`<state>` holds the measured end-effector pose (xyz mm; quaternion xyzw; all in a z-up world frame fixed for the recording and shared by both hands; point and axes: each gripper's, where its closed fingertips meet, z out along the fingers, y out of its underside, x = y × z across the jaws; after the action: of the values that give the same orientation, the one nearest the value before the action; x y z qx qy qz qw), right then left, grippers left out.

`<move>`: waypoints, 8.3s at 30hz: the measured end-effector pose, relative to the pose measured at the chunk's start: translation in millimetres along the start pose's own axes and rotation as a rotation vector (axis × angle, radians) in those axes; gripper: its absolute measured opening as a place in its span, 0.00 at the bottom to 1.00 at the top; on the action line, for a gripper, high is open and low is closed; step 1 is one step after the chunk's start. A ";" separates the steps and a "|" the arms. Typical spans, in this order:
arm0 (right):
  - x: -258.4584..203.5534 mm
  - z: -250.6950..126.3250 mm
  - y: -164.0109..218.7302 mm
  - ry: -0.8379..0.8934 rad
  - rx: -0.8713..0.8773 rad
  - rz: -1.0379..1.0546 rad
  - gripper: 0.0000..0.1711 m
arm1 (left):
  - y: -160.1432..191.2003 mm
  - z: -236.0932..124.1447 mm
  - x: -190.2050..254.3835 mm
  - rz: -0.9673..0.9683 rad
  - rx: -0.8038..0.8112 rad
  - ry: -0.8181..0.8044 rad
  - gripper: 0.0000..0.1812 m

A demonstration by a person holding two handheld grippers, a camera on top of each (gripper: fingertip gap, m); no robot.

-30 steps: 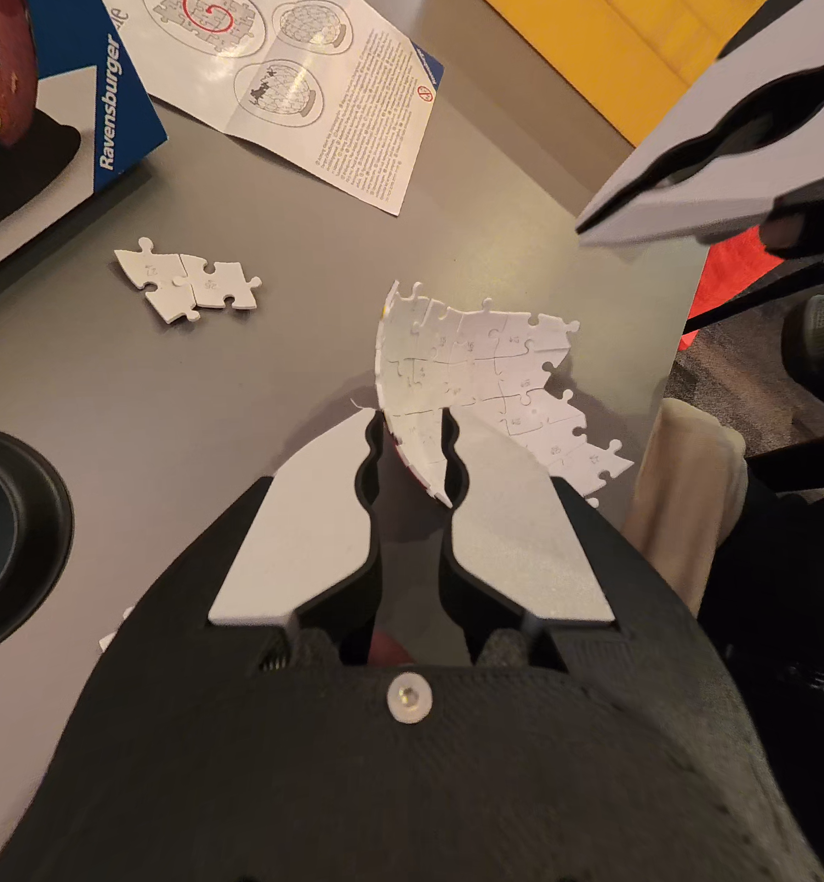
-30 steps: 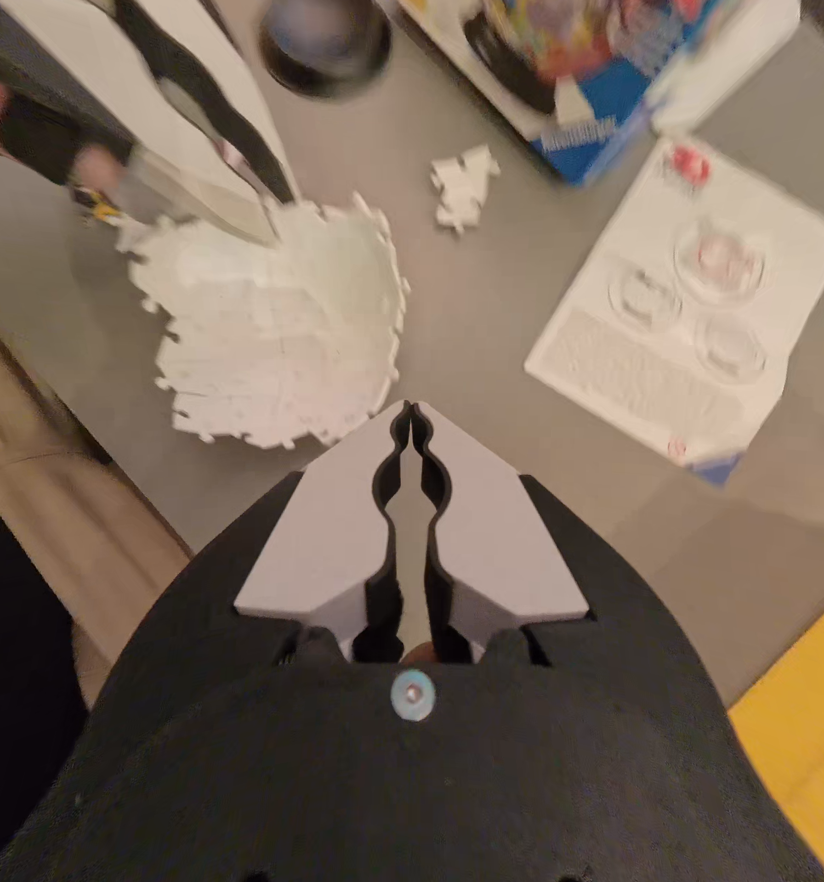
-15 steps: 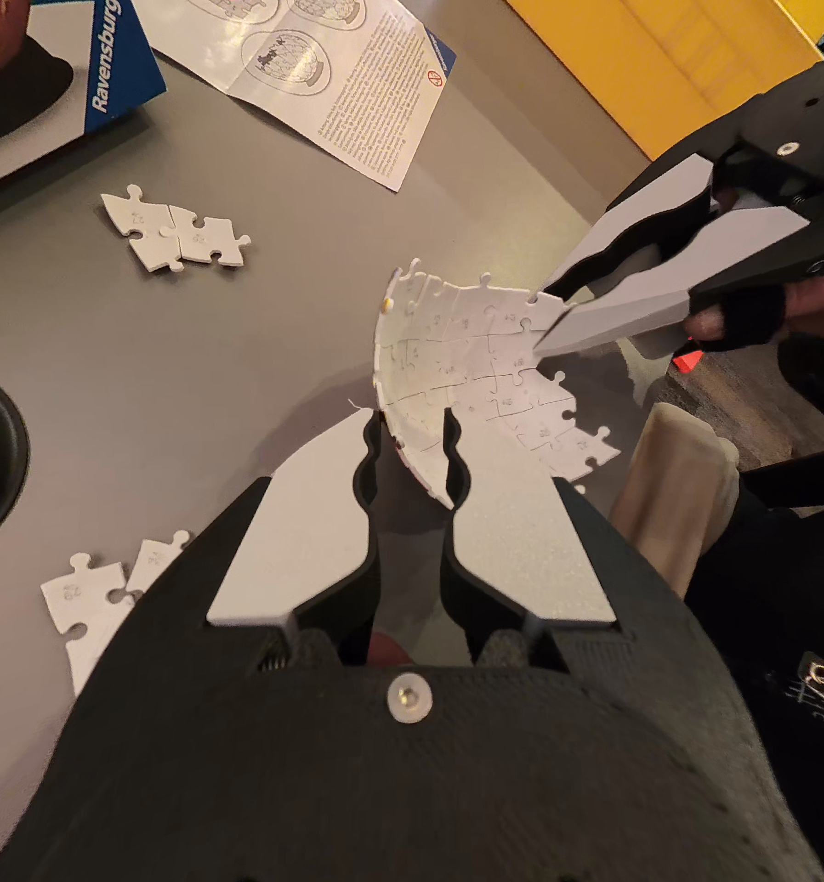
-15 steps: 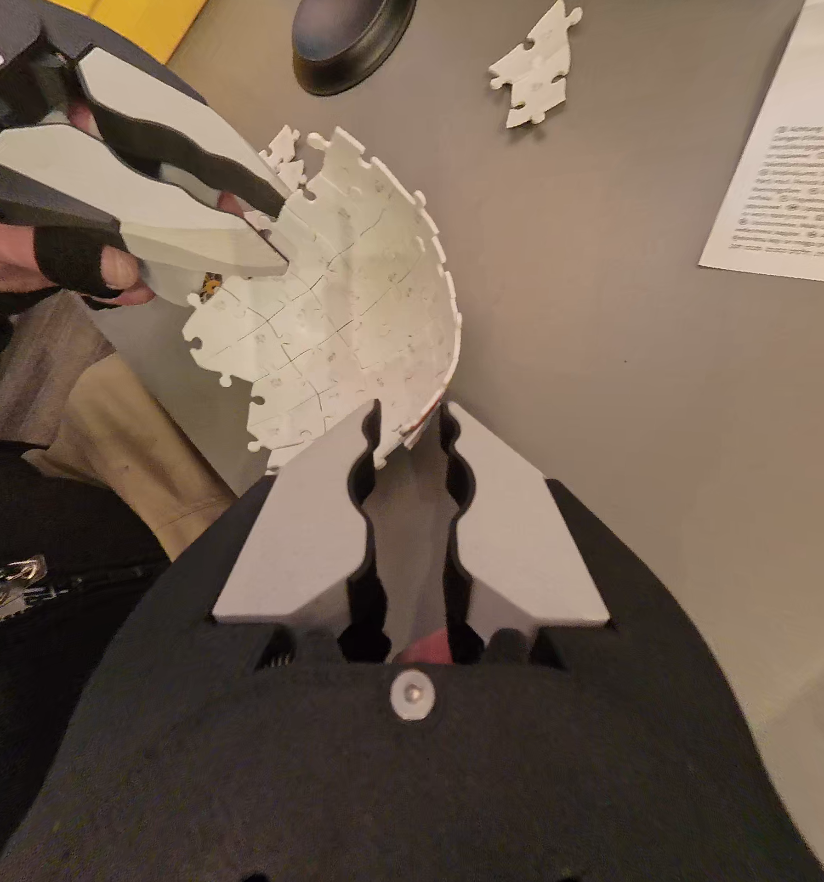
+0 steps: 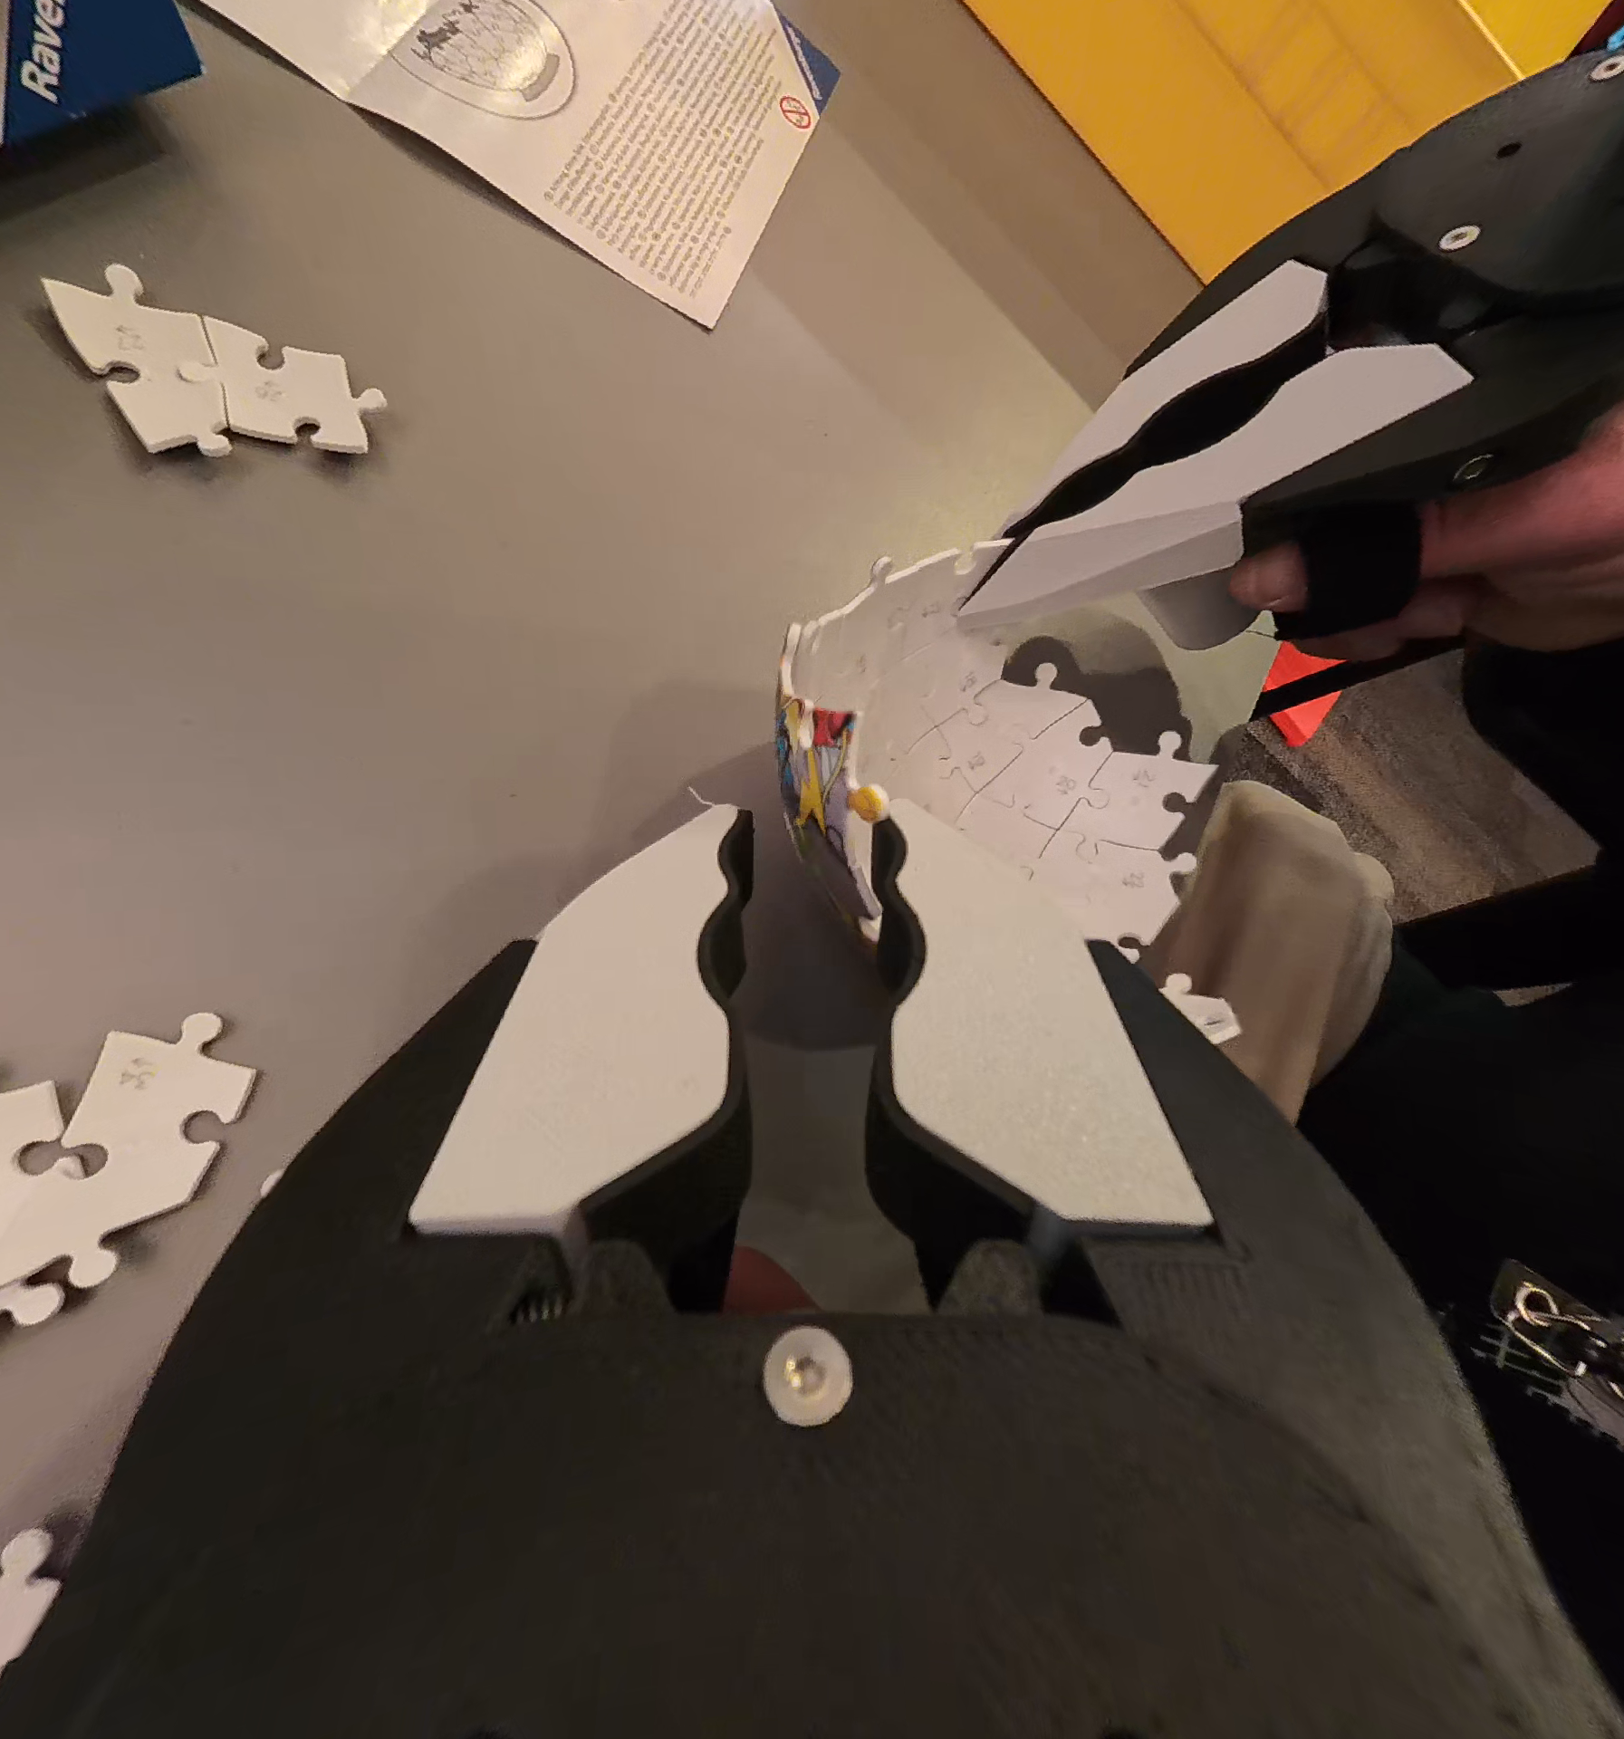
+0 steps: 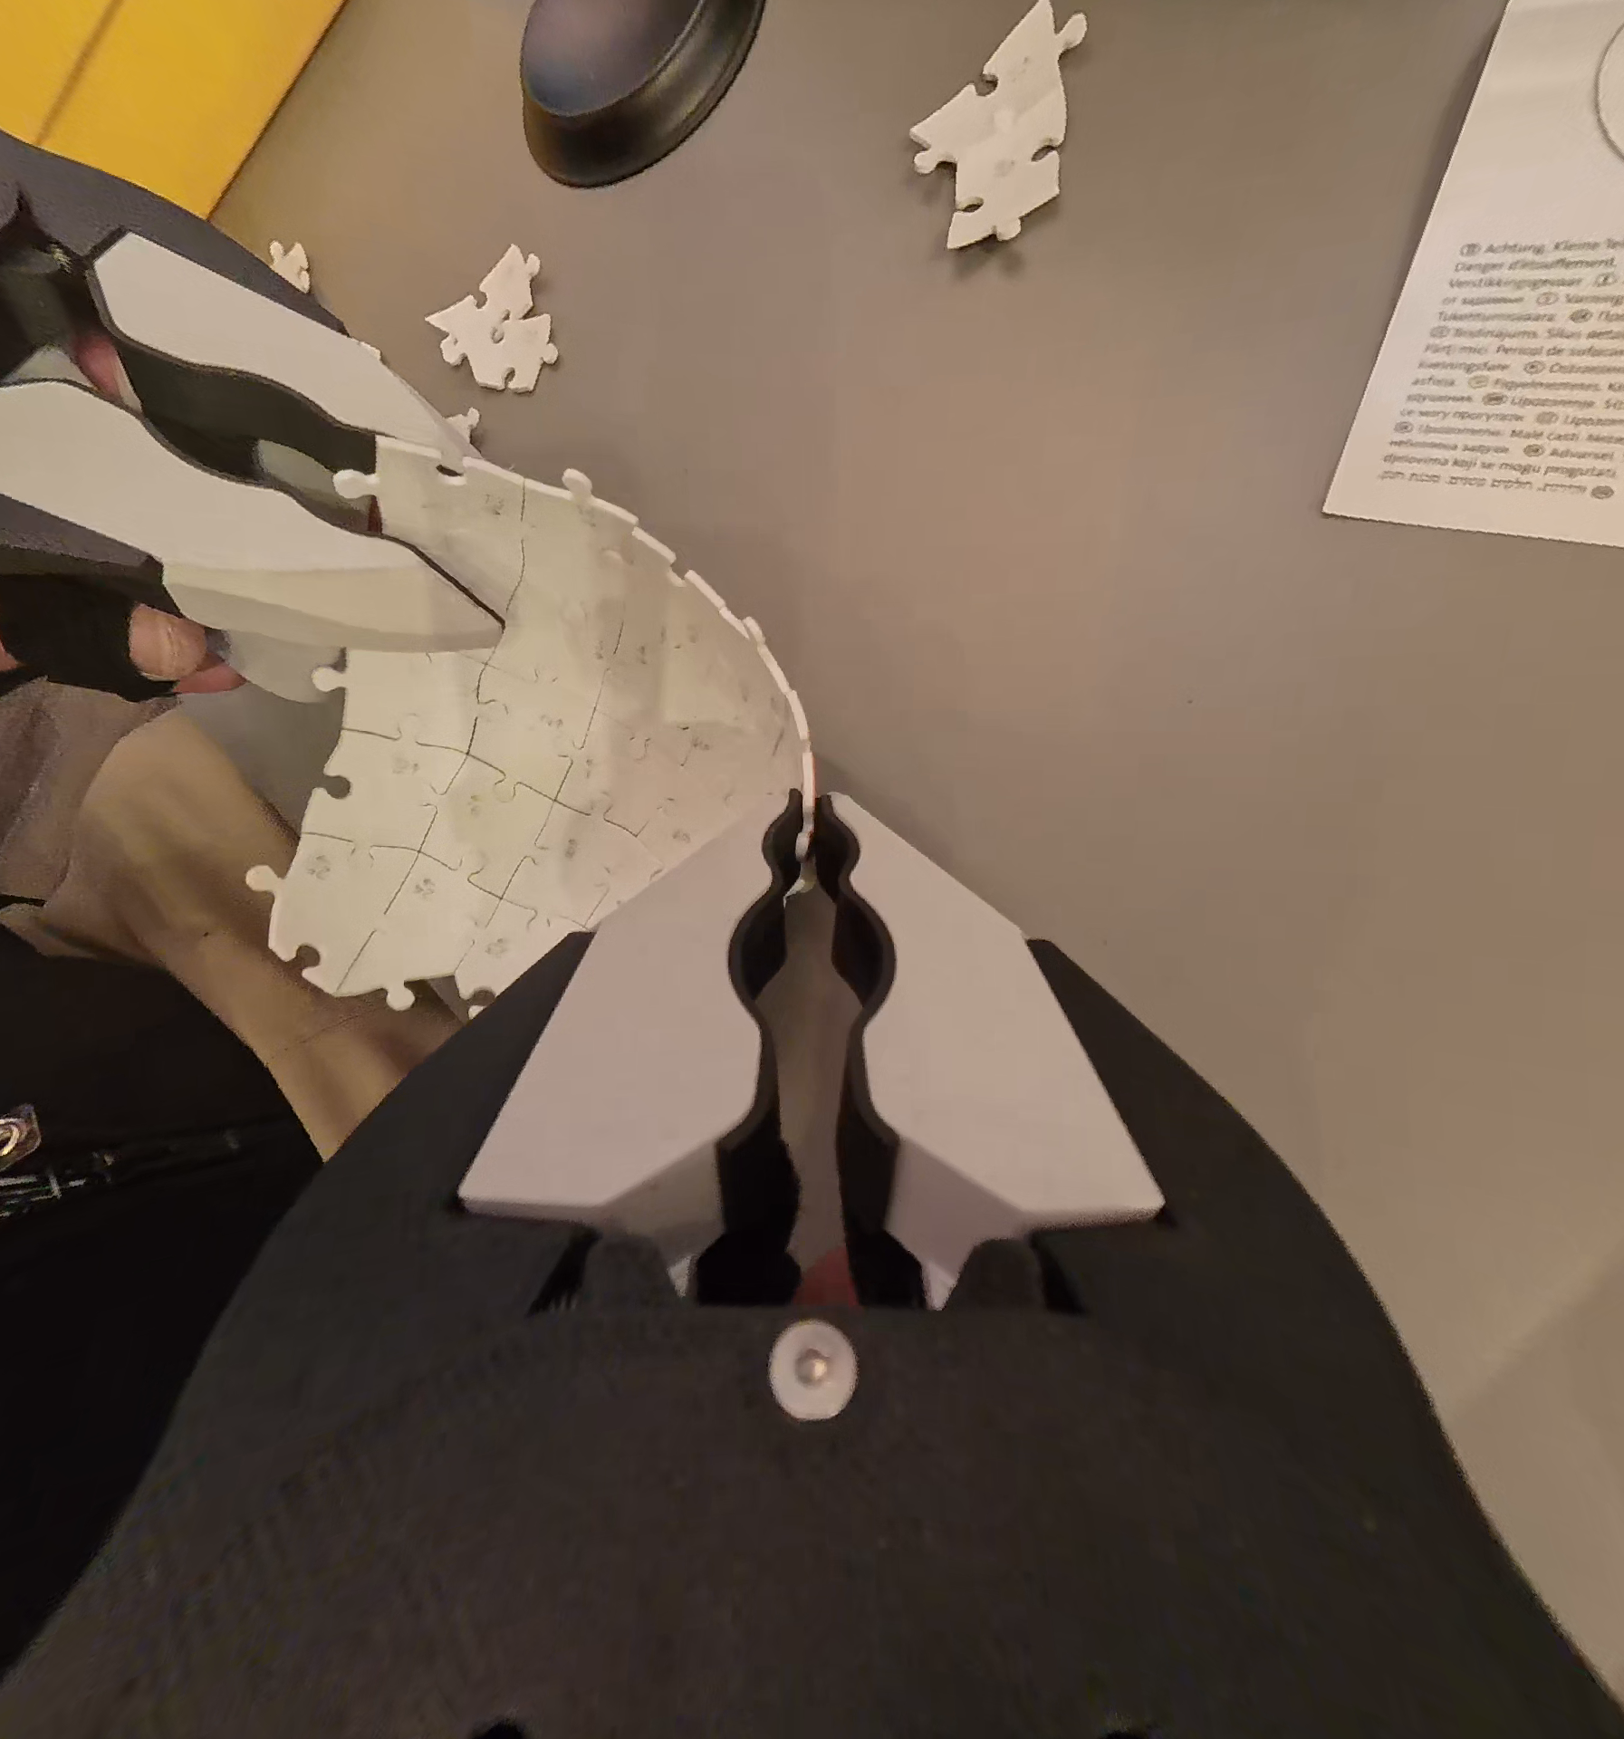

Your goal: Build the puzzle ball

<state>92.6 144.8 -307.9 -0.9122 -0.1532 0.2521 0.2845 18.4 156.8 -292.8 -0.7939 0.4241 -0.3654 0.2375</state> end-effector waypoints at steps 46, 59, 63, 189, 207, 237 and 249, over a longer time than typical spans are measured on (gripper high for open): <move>1.1 4.7 16.7 -0.146 -0.074 0.139 0.05 | 8.8 7.8 -1.5 -0.037 0.034 -0.065 0.05; -3.5 3.3 14.5 -0.214 -0.063 0.176 0.00 | 8.3 8.3 -0.5 -0.028 0.052 -0.091 0.05; -2.3 2.1 4.6 -0.207 -0.017 0.183 0.01 | 5.8 6.7 -5.3 -0.048 0.070 -0.109 0.04; 53.0 -13.0 -61.0 0.037 0.258 -0.121 0.14 | 44.6 -109.9 -56.2 0.100 0.115 -0.416 0.22; 45.1 -12.9 -56.9 0.013 0.238 -0.169 0.13 | 44.4 -101.8 -52.8 0.099 0.105 -0.397 0.22; 16.4 -4.6 -28.9 -0.105 0.044 -0.290 0.14 | 46.1 -102.0 -51.8 0.090 0.106 -0.361 0.22; 17.9 17.1 -43.9 -0.132 0.042 -0.307 0.11 | 43.8 -99.6 -51.7 0.076 0.117 -0.344 0.22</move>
<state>92.0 194.7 -300.6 -0.8533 -0.3039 0.2684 0.3278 -100.6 170.8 -280.6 -0.8129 0.3849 -0.2391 0.3660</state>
